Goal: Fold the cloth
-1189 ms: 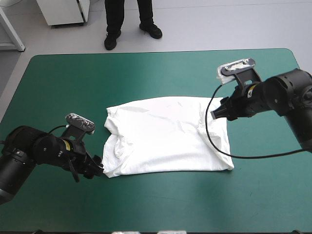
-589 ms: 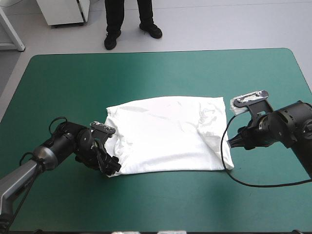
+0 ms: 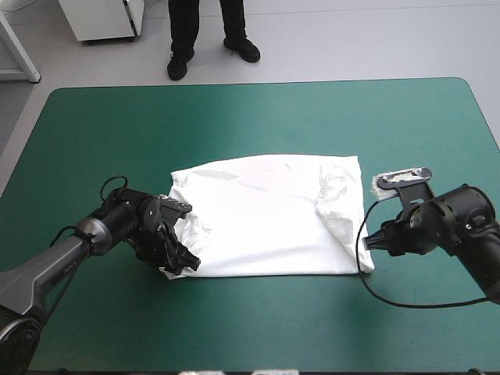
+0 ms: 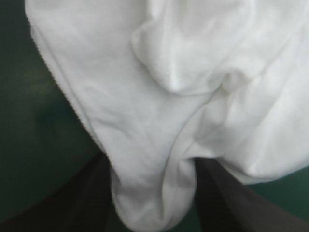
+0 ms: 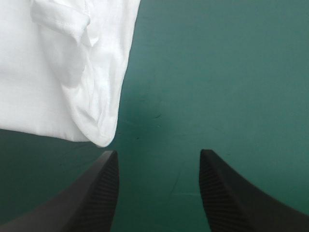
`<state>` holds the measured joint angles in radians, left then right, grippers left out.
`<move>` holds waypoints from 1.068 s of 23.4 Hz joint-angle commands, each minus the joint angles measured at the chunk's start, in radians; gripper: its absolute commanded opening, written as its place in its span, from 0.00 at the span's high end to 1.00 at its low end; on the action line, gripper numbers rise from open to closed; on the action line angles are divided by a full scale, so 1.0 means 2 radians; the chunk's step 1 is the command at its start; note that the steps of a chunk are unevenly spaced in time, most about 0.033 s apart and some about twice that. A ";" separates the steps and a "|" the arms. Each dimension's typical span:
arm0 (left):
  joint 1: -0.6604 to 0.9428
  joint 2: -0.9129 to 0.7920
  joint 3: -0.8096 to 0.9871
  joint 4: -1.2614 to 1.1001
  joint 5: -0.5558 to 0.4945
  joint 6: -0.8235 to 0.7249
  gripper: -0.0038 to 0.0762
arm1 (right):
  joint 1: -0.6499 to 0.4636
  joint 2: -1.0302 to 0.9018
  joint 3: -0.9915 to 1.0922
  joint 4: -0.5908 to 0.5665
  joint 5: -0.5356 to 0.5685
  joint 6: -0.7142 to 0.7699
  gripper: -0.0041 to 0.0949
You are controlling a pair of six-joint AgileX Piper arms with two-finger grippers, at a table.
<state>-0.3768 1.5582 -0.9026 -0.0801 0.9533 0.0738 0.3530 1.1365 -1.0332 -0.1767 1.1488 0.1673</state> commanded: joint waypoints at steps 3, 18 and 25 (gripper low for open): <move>-0.004 0.020 0.005 -0.059 -0.048 0.017 0.72 | 0.001 -0.008 0.037 0.023 -0.094 0.005 0.47; -0.004 0.021 0.005 -0.059 -0.064 0.027 0.96 | 0.001 0.139 0.077 0.083 -0.149 -0.022 0.37; -0.004 0.021 0.005 -0.060 -0.061 0.027 0.96 | 0.001 0.173 0.077 0.110 -0.156 -0.036 0.54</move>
<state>-0.3768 1.5675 -0.9094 -0.1428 0.9411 0.1314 0.3530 1.4807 -0.8627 0.0121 0.8679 0.1249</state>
